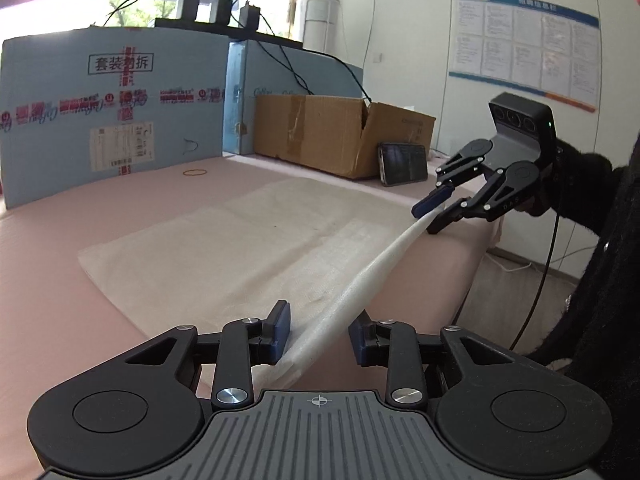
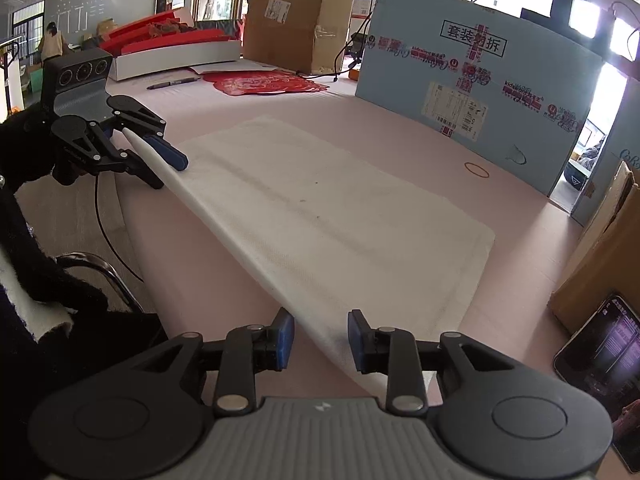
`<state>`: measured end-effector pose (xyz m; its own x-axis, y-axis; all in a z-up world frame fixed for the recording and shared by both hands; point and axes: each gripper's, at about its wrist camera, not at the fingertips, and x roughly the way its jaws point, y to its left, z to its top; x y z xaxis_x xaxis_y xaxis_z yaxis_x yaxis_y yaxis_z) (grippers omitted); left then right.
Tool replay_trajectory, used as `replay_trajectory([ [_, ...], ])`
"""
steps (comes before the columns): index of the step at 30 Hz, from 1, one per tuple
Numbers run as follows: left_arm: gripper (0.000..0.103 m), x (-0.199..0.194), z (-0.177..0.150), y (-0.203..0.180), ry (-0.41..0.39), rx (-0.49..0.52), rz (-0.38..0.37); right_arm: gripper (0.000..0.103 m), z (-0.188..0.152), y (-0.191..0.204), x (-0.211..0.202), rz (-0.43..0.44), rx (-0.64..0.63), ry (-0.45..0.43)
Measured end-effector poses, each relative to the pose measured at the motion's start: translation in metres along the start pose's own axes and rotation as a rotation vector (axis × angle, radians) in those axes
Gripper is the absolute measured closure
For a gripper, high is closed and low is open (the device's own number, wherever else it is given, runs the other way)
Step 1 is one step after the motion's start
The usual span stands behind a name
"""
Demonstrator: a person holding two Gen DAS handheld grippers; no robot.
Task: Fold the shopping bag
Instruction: 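Grasp and lift a fabric corner with the left gripper while the right gripper pinches the folded edge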
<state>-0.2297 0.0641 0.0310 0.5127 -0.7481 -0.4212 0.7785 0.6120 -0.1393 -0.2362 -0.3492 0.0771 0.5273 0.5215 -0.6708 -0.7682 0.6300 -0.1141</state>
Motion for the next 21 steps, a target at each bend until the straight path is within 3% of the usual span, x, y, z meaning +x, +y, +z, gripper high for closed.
replay_trajectory([
  [2, 0.088, -0.003, -0.001, 0.011, -0.006, -0.057, -0.023, 0.045, -0.002, -0.002, -0.003, -0.004, 0.001, -0.006],
  [4, 0.088, -0.003, -0.003, 0.026, -0.02, -0.146, -0.06, 0.044, -0.003, -0.012, -0.003, 0.02, 0.026, -0.001],
  [6, 0.088, -0.003, -0.005, 0.034, -0.035, -0.204, -0.077, 0.052, -0.005, -0.027, -0.001, 0.078, 0.086, 0.01],
  [8, 0.088, -0.002, -0.007, 0.039, -0.046, -0.239, -0.084, 0.077, -0.006, -0.041, 0.002, 0.113, 0.152, 0.009],
  [12, 0.09, 0.001, -0.008, 0.037, -0.044, -0.251, -0.07, 0.077, -0.012, -0.083, 0.001, 0.212, 0.361, -0.078],
  [17, 0.09, 0.0, -0.006, 0.034, -0.041, -0.266, -0.053, 0.076, -0.014, -0.116, 0.017, 0.187, 0.516, -0.099],
  [21, 0.09, 0.0, -0.006, 0.034, -0.037, -0.301, -0.03, 0.077, -0.01, -0.108, 0.028, 0.097, 0.475, -0.079],
])
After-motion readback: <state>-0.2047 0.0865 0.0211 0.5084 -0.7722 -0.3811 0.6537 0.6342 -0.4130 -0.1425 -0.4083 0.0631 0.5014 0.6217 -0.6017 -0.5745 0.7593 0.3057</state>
